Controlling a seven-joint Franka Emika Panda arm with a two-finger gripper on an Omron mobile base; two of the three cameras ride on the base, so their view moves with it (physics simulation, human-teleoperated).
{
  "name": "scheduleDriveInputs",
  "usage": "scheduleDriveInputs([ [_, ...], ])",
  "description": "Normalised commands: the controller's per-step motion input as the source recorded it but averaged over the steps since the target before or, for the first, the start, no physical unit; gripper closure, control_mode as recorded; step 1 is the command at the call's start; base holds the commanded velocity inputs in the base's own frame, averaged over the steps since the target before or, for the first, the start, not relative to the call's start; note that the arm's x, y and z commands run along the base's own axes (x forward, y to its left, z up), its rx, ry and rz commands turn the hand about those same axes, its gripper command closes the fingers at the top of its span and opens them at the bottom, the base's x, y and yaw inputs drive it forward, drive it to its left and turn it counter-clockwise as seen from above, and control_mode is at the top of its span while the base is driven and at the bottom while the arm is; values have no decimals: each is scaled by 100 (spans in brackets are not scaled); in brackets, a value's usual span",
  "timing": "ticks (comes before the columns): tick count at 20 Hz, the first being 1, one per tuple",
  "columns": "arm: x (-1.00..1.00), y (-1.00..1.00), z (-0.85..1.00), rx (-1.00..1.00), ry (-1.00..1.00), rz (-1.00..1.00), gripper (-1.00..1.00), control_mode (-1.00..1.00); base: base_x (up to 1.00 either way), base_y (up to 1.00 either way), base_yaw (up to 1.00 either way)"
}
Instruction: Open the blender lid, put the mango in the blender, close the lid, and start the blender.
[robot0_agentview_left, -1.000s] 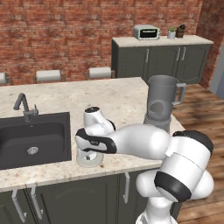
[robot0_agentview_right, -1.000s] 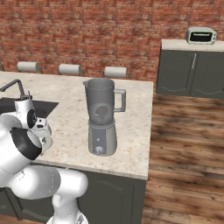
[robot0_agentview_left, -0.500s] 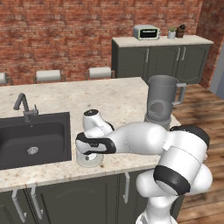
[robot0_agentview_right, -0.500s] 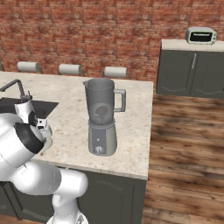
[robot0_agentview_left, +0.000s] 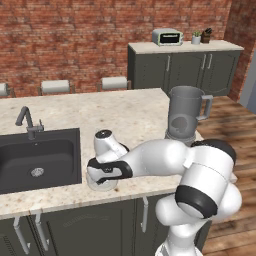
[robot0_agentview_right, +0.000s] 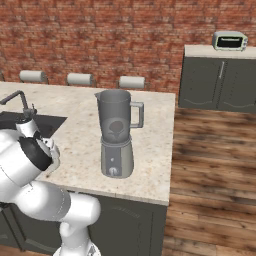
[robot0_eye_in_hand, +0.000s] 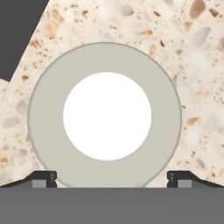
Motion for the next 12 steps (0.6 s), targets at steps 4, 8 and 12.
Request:
scheduleDriveInputs([
  [4, 2, 1, -11, 0, -5, 0, -100, -100, 0, 0, 0],
  [8, 19, 7, 0, 0, -3, 0, -100, -100, 0, 0, 0],
  [12, 16, 17, 0, 0, -1, 0, -100, -100, 0, 0, 0],
])
